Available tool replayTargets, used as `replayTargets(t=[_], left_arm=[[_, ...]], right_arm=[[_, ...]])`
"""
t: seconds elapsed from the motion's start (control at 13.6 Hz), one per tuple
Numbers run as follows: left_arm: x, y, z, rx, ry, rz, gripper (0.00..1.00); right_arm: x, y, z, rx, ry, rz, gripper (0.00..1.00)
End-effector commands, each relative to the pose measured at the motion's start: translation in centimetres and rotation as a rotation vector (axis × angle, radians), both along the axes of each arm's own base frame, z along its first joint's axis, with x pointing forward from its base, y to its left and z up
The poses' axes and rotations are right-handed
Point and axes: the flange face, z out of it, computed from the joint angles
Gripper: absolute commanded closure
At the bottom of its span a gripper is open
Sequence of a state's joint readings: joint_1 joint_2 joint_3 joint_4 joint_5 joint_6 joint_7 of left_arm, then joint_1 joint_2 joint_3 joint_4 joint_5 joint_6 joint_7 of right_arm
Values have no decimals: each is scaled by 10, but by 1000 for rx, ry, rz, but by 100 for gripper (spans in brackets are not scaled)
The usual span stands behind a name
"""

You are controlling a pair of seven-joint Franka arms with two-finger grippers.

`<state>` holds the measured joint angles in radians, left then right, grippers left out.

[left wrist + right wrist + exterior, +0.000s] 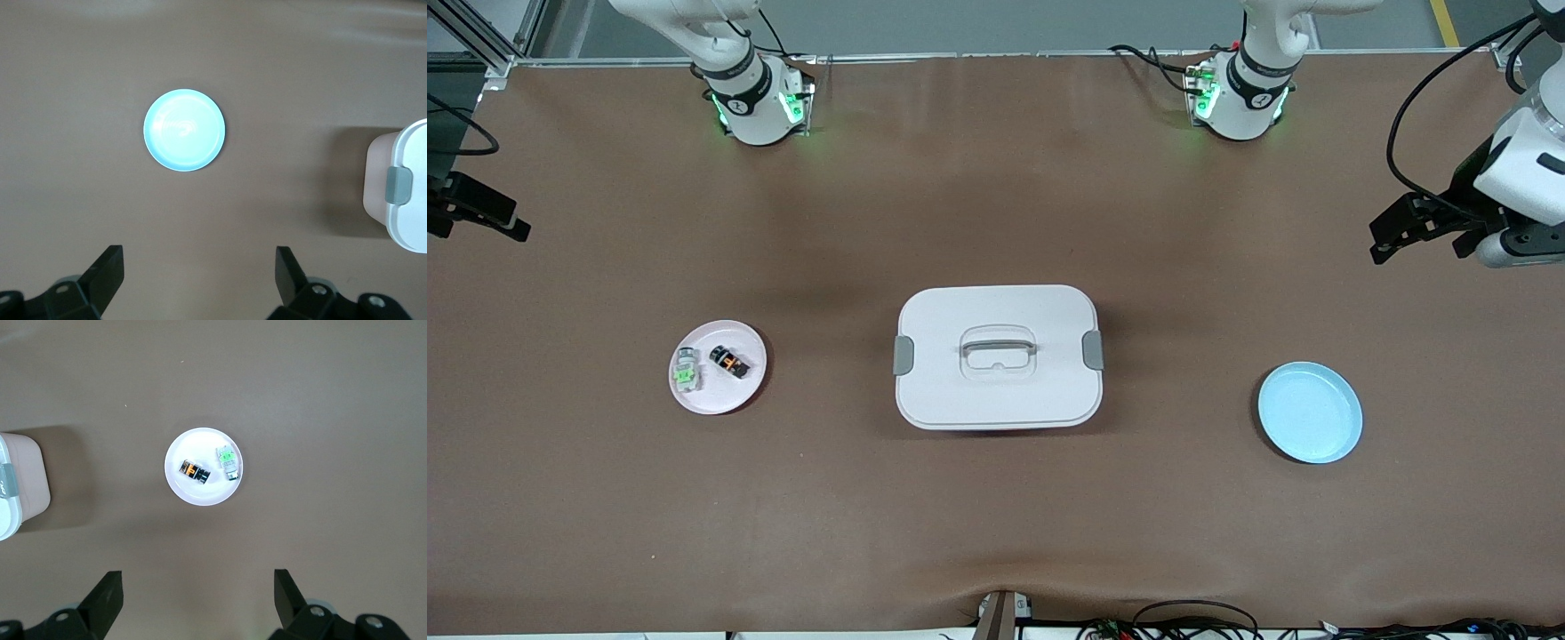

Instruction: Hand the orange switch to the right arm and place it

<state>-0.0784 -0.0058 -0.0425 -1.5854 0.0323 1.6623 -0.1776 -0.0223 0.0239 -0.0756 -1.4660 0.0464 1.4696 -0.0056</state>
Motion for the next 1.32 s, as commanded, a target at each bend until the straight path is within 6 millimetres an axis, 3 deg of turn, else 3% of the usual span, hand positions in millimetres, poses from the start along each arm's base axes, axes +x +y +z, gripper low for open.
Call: replayTargets(t=[0.0,0.51,1.25], left_arm=[[-4,2,5,2,13,-16,0],[-10,4,19,5,42,-26,0],[-17,0,24,11,62,-52,0]], right_arm=[[-11,0,2,19,3,-20,0],[-15,0,0,20,2,-20,0],[-15,-1,-1,54,2,-27,0]])
